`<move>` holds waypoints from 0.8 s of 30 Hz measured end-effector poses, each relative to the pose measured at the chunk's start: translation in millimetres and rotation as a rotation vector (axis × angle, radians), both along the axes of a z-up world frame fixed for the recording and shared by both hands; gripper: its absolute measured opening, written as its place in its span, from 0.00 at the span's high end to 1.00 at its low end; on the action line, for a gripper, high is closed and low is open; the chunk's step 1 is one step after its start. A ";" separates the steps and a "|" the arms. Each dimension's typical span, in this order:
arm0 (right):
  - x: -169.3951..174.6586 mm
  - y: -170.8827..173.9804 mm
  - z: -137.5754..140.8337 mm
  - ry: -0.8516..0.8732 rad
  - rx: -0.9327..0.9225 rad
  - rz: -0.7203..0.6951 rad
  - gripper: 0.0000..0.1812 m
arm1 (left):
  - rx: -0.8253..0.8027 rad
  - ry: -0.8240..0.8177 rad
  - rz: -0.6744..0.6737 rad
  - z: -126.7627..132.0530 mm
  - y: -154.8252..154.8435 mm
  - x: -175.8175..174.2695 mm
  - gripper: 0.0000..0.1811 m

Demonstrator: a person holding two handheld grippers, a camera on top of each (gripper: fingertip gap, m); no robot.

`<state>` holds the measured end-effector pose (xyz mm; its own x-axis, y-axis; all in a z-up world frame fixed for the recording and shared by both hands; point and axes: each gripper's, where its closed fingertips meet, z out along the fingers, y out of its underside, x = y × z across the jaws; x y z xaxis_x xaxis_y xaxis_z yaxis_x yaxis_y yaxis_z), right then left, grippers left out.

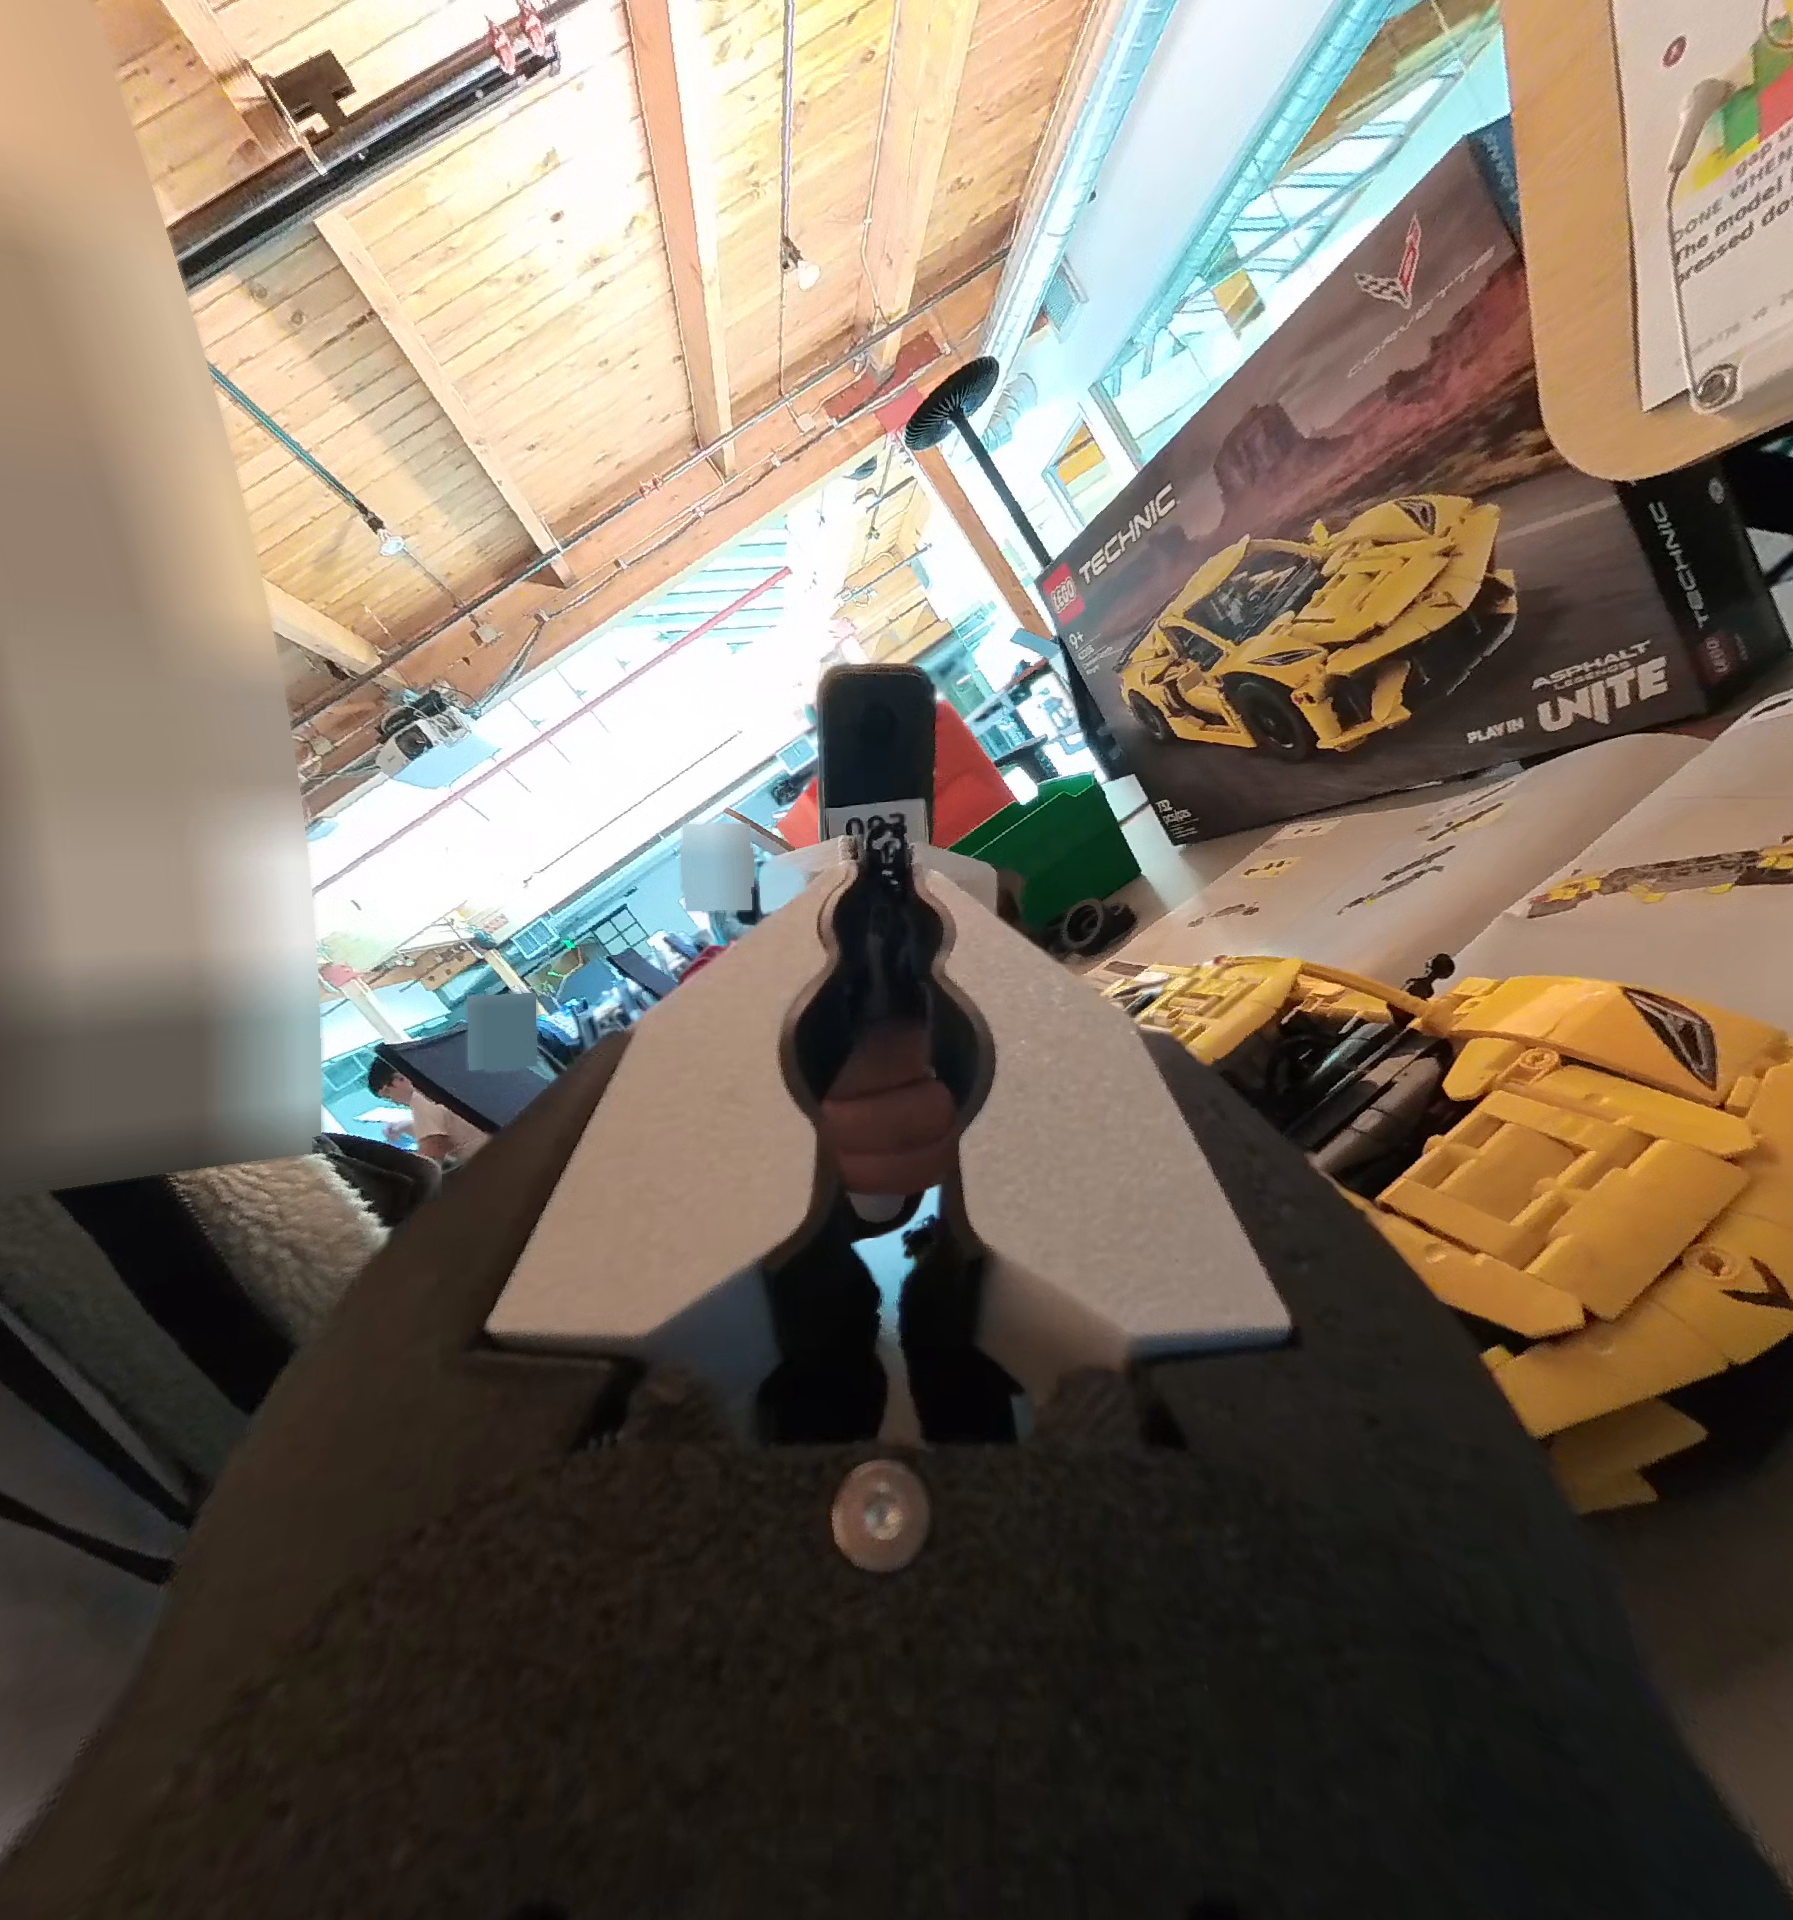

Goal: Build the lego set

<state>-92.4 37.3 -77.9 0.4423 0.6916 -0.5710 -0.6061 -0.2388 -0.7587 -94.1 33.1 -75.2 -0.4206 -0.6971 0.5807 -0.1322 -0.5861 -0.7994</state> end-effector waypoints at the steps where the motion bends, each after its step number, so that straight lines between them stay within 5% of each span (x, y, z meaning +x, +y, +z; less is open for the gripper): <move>1: 0.4 -0.1 -0.2 0.007 -0.003 0.003 0.97 | 0.014 0.002 0.007 -0.1 -0.3 0.4 0.97; 6: 2.1 0.3 2.2 0.046 -0.005 0.011 0.97 | -0.002 -0.032 0.028 2.0 -0.5 2.2 0.97; 14: 1.7 -2.5 3.6 0.181 -0.056 0.119 0.97 | 0.378 -0.050 0.158 1.6 -4.9 2.9 0.96; 24: -4.4 -10.7 -2.8 -0.008 -0.035 0.128 0.97 | 0.287 0.017 0.023 -4.3 -12.3 -2.3 0.97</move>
